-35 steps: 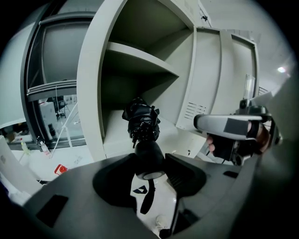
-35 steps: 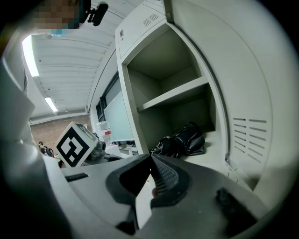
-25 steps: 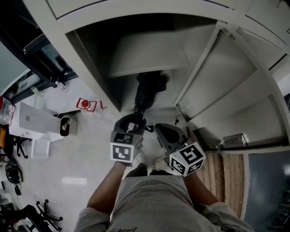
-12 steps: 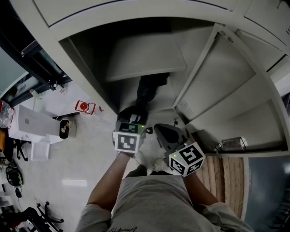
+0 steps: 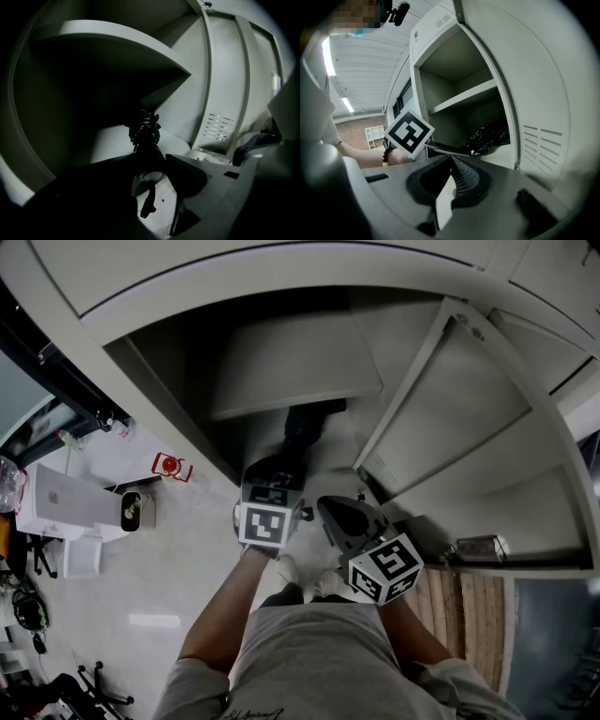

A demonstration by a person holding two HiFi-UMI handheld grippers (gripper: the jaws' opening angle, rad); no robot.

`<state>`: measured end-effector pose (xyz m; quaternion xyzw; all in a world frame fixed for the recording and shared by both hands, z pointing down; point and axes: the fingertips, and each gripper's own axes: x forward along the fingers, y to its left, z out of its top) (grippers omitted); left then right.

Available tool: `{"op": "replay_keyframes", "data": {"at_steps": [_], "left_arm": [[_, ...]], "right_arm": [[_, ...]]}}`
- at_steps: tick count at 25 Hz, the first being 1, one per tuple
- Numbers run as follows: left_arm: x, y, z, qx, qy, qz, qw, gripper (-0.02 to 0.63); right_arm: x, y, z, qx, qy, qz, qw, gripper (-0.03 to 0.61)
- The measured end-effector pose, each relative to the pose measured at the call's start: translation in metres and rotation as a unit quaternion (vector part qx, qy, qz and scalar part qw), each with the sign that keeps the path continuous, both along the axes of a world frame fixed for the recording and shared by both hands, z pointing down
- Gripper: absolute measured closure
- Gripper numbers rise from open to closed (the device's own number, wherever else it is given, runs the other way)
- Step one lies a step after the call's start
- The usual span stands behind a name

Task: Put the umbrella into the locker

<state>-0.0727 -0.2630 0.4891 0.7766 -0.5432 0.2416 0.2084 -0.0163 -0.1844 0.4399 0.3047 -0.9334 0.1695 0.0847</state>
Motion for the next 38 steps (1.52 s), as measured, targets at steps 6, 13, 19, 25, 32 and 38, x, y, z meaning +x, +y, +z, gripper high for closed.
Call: {"op": "replay_keyframes", "data": {"at_steps": [6, 13, 19, 25, 32, 38], "left_arm": [[-0.001, -0.004, 0.009, -0.011, -0.011, 0.004, 0.9999, 0.405], [-0.002, -0.003, 0.013, -0.009, -0.027, 0.005, 0.9996, 0.405], [-0.002, -0.003, 0.017, -0.012, -0.051, 0.008, 0.9986, 0.403], [-0.003, 0.001, 0.018, -0.015, -0.046, 0.009, 0.9988, 0.384], [-0.003, 0.010, 0.014, -0.008, -0.030, 0.012, 0.9994, 0.347], [-0.006, 0.026, 0.003, 0.002, -0.017, 0.014, 0.9998, 0.347]], "right_arm": [[0.000, -0.005, 0.001, -0.001, -0.001, 0.000, 1.000, 0.551], [-0.003, -0.004, 0.001, -0.003, -0.002, -0.003, 1.000, 0.551], [-0.001, -0.001, 0.002, -0.005, -0.004, 0.001, 1.000, 0.551], [-0.002, 0.003, 0.002, -0.007, -0.005, 0.004, 1.000, 0.551], [-0.006, 0.007, 0.002, -0.006, -0.005, 0.000, 1.000, 0.551], [-0.008, 0.010, 0.007, -0.013, -0.001, -0.001, 1.000, 0.550]]}}
